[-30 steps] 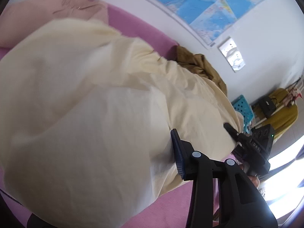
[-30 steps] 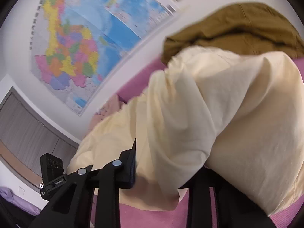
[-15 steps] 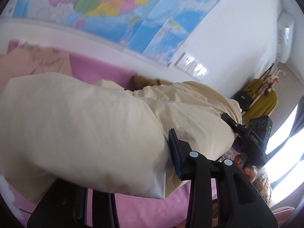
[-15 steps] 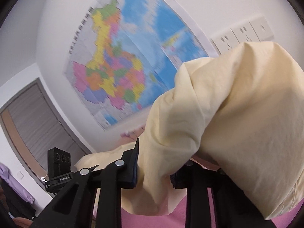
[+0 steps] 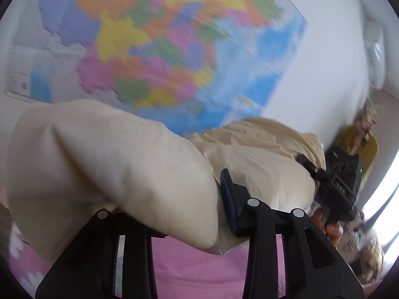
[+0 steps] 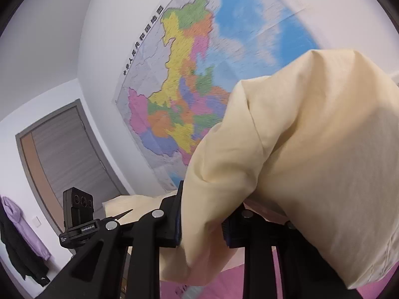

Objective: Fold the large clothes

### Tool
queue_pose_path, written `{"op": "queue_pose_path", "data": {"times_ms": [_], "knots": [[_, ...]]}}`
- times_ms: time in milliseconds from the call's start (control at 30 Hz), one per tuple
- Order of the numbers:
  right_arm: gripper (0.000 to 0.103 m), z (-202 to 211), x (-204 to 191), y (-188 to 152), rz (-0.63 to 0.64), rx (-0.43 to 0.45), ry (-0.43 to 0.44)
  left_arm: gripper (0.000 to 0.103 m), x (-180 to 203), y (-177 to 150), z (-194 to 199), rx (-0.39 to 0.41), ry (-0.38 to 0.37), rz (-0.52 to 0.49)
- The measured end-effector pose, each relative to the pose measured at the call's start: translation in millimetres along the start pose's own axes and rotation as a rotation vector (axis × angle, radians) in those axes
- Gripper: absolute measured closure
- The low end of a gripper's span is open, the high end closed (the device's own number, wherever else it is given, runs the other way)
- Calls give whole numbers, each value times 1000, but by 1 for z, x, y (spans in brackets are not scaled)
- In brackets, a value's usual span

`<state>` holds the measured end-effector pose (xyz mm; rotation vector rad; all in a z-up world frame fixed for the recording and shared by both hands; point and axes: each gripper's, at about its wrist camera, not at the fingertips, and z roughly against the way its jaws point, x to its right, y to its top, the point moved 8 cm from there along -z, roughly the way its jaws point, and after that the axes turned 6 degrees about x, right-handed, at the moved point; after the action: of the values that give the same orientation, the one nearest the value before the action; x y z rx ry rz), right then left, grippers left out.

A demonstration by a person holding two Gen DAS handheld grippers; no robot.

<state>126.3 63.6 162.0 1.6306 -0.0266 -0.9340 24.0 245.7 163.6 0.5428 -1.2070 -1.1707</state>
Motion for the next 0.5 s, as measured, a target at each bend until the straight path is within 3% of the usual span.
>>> {"op": "queue_pose_path", "data": {"times_ms": [367,500], "knots": [[80,-162,-47,13,15,15,176,73,-114,121,16,210,221,-20],[80,-214,-75,-11,111,23,229,75,-176,155,24,321,318,-25]]}}
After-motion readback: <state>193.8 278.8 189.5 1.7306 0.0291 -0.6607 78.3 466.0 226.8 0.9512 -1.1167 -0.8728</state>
